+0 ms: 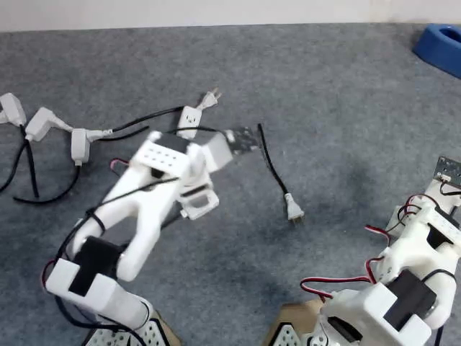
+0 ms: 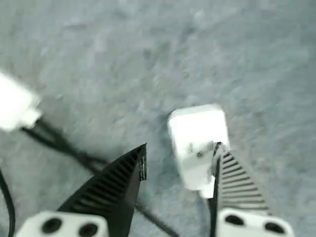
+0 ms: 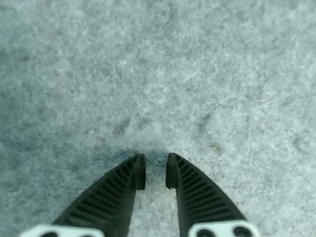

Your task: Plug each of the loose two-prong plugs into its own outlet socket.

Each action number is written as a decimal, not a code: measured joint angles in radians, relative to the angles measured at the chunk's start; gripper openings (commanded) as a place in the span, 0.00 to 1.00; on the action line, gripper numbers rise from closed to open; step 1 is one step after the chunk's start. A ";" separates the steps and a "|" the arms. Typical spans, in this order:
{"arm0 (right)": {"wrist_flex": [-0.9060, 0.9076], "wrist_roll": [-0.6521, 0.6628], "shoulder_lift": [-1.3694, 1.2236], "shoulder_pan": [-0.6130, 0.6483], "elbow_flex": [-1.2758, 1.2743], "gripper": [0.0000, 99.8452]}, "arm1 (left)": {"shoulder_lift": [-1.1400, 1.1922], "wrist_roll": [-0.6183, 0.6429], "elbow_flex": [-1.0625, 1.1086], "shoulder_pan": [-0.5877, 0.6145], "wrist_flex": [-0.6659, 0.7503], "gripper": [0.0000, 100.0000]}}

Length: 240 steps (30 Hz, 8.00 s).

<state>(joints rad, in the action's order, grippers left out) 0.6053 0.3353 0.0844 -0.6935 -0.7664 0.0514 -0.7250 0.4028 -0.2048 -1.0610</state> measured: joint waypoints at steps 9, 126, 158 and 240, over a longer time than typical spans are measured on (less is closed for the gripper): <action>0.000 0.000 0.000 0.000 0.000 0.09 | 0.002 -0.025 -0.011 0.041 -0.009 0.20; 0.000 0.040 0.000 -0.018 0.000 0.09 | 0.181 0.014 -0.127 -0.554 -0.381 0.25; 0.000 0.040 0.000 -0.018 0.000 0.09 | 0.181 -0.064 -0.199 -0.462 -0.413 0.16; -0.009 0.046 0.176 -0.135 -0.213 0.09 | 0.092 0.359 -0.089 -0.726 -0.506 0.15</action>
<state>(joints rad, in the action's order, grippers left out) 0.5961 0.3813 0.2608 -0.8286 -0.9797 0.1435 -0.3659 0.3138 -0.9306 -1.5673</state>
